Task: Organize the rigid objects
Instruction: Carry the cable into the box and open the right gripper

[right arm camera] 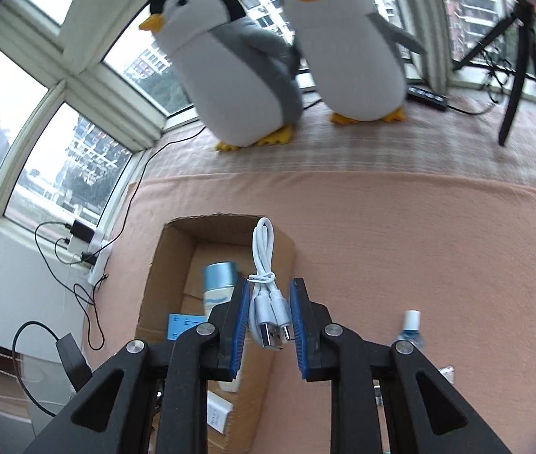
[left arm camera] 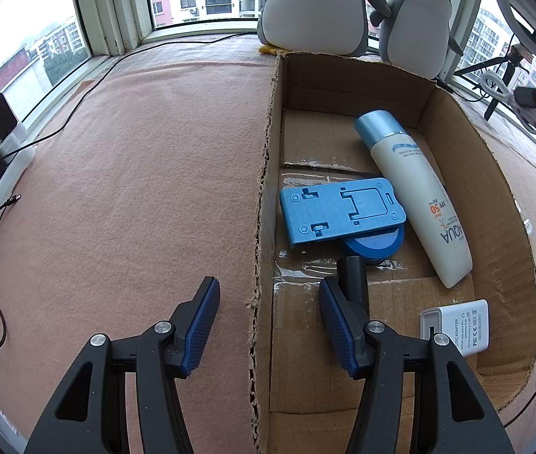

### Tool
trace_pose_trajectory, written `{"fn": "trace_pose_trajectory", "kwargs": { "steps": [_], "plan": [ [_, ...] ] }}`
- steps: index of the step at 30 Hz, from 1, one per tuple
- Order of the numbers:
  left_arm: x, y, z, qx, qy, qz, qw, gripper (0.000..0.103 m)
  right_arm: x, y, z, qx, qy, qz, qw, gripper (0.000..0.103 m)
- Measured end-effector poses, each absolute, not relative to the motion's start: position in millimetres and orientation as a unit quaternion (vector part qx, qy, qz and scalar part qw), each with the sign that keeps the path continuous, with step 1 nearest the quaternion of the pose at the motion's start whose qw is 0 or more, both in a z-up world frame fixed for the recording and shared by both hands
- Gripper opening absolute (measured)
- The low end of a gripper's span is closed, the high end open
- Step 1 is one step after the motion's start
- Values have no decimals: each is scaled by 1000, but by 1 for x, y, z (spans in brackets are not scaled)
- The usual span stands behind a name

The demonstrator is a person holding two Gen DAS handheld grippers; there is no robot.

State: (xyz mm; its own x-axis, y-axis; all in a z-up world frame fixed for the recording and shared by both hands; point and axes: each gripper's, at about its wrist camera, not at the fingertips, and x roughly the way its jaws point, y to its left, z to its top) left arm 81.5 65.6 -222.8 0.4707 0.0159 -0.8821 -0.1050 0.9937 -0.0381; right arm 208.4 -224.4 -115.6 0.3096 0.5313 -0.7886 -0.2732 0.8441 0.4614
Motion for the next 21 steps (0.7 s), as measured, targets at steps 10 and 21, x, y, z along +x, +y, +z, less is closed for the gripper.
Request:
{"fn": "trace_pose_trajectory", "kwargs": {
  "steps": [10, 21],
  "plan": [
    [82, 67, -221, -45, 513, 35, 856, 59, 204, -173, -118, 54, 523, 252, 812, 20],
    [82, 66, -221, -45, 513, 35, 857, 59, 199, -155, -111, 22, 505, 260, 823, 20]
  ]
}}
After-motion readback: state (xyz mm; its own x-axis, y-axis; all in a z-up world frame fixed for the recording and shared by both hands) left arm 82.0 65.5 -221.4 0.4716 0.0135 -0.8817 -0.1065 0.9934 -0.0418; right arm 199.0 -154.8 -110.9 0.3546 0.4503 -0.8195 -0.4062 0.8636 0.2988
